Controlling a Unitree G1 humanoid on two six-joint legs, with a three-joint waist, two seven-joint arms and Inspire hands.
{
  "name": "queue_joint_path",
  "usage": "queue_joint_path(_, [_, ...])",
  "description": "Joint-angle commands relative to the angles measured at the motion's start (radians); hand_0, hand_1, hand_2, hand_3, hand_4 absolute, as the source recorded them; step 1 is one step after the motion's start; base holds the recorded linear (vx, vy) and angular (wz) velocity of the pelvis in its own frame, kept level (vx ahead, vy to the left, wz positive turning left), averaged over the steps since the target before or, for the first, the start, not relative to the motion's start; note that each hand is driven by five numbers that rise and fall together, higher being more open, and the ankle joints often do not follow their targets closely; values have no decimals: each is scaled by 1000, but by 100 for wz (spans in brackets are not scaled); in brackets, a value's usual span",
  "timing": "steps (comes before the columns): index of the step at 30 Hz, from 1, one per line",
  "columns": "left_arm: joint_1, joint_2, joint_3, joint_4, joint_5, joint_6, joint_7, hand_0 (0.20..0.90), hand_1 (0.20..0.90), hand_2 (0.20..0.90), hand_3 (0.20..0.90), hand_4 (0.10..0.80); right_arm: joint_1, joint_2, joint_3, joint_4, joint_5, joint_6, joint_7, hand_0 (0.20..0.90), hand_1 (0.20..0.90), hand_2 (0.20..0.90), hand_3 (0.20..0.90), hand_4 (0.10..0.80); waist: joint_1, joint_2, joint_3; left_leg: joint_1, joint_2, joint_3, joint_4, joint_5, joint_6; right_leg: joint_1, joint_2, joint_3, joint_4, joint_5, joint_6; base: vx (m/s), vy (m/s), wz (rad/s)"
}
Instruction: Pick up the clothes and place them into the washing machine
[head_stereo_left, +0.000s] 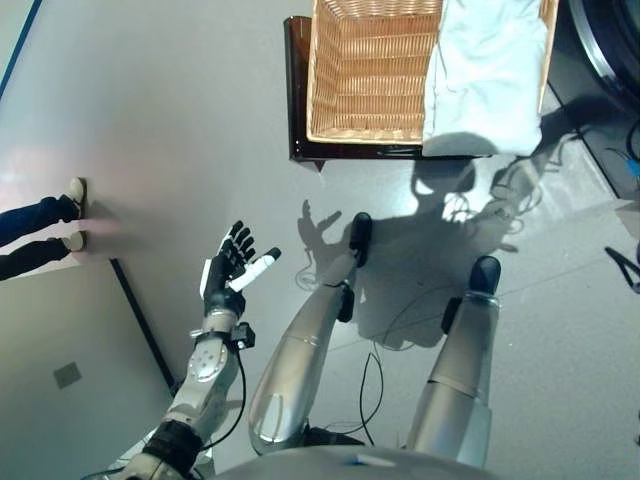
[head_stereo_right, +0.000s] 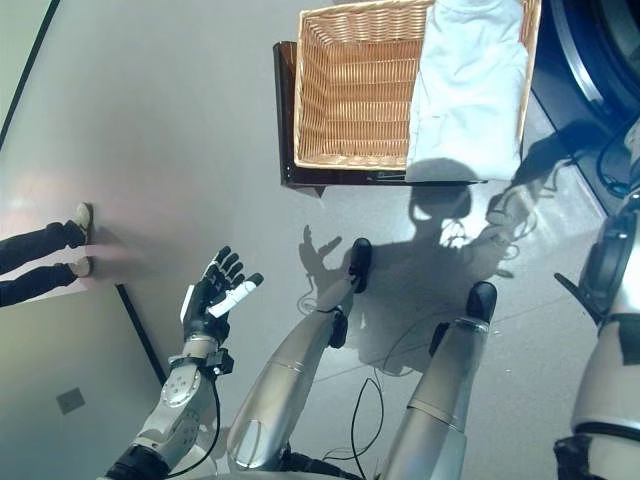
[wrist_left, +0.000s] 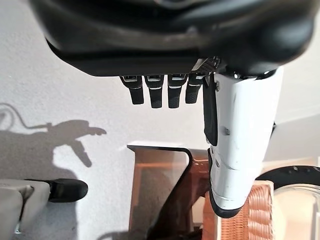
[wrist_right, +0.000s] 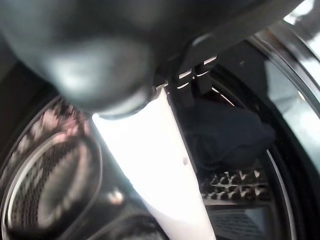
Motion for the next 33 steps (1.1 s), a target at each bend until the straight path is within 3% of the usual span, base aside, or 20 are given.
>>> queue_joint_path(1, [30, 80, 91, -65, 10, -97, 37, 900, 900, 900, 900, 800, -110, -110, 262, -111, -242, -26, 11, 900, 900, 900, 900, 800, -41, 148, 31, -22, 20, 33, -34, -16, -64, 101, 65, -53, -85, -9, -115, -11, 10, -9])
queue_joint_path(8, [48, 81, 106, -79, 8, -99, 38, 900, 900, 900, 900, 800, -102, -68, 371, -69, -462, 53, 5, 900, 900, 900, 900, 800, -45, 126, 31, -24, 32, 40, -26, -19, -60, 107, 76, -49, -107, 12, -117, -24, 13, -10])
queue_joint_path(15, [51, 71, 113, -77, 20, -100, 45, 900, 900, 900, 900, 800, -52, -37, 384, -96, -582, 70, -27, 900, 900, 900, 900, 800, -52, 110, 31, -13, 39, 43, -21, -23, -56, 130, 82, -47, -133, 25, -118, -7, 11, -9])
queue_joint_path(33, [11, 2, 149, -24, 48, -109, 86, 900, 900, 900, 900, 800, 190, 63, 278, -232, -893, 128, -144, 900, 900, 900, 900, 800, -73, 56, 31, 37, 68, 54, -26, -29, -56, 206, 107, -52, -207, 58, -120, 7, -6, -6])
